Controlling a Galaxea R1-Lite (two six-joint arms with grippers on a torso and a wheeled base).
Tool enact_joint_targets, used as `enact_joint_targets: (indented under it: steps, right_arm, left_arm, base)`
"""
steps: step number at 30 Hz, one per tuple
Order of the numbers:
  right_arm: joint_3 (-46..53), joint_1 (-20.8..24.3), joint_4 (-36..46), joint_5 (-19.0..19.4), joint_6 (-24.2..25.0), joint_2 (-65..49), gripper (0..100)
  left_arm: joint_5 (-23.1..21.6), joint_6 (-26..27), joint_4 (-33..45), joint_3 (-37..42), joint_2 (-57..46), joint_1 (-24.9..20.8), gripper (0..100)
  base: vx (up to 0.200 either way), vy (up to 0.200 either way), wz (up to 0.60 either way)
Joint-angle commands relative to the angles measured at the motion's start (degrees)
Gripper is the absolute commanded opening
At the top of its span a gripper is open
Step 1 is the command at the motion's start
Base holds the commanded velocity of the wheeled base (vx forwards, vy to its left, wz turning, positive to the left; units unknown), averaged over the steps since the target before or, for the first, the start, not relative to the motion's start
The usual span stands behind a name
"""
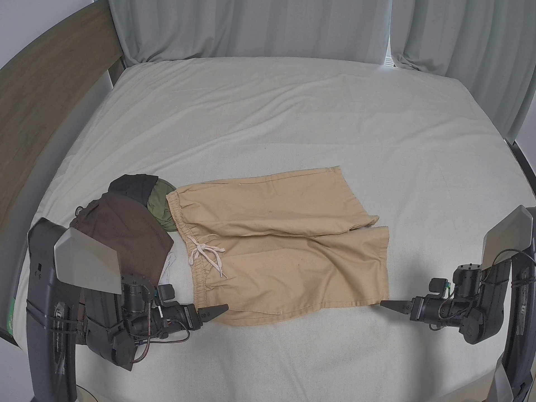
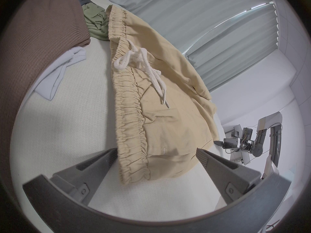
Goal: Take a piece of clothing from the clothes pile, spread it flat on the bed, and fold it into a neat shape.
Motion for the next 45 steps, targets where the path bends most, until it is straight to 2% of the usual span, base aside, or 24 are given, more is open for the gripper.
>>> enact_joint_targets:
  steps: [1, 8, 15, 23, 32, 45]
  right_arm:
    - [0.1, 0.0, 0.0, 0.0, -0.1, 0.3, 100]
    - [0.0, 0.1, 0.0, 0.0, 0.0, 0.3, 100]
    - [0.0, 0.9, 0.0, 0.9, 0.1, 0.2, 100]
    - [-1.0, 2.1, 0.0, 4.4, 0.1, 0.3, 100]
    - [-6.9, 4.9, 0.0, 4.3, 1.2, 2.5, 100]
    - [-7.8, 4.7, -0.1, 4.5, 1.8, 2.5, 100]
  left_arm:
    - [0.0, 0.0, 0.3, 0.0, 0.9, 0.0, 0]
    - [-0.1, 0.4, 0.3, 0.1, 0.5, 1.1, 0]
    - [-0.3, 1.3, 0.3, 2.0, -4.8, 4.0, 0]
    - [-0.4, 1.3, 0.3, 2.0, -5.1, 3.9, 0]
    - [-0.4, 1.6, 0.2, 2.0, -5.1, 3.9, 0]
    - [-0.4, 1.6, 0.2, 1.7, -4.7, 4.0, 0]
  base:
    - [0.0, 0.0, 0.0]
    - [0.0, 0.0, 0.0]
    - [0.0, 0.0, 0.0]
    - [0.0, 0.0, 0.0]
    - [0.0, 0.0, 0.0]
    - [0.0, 0.0, 0.0]
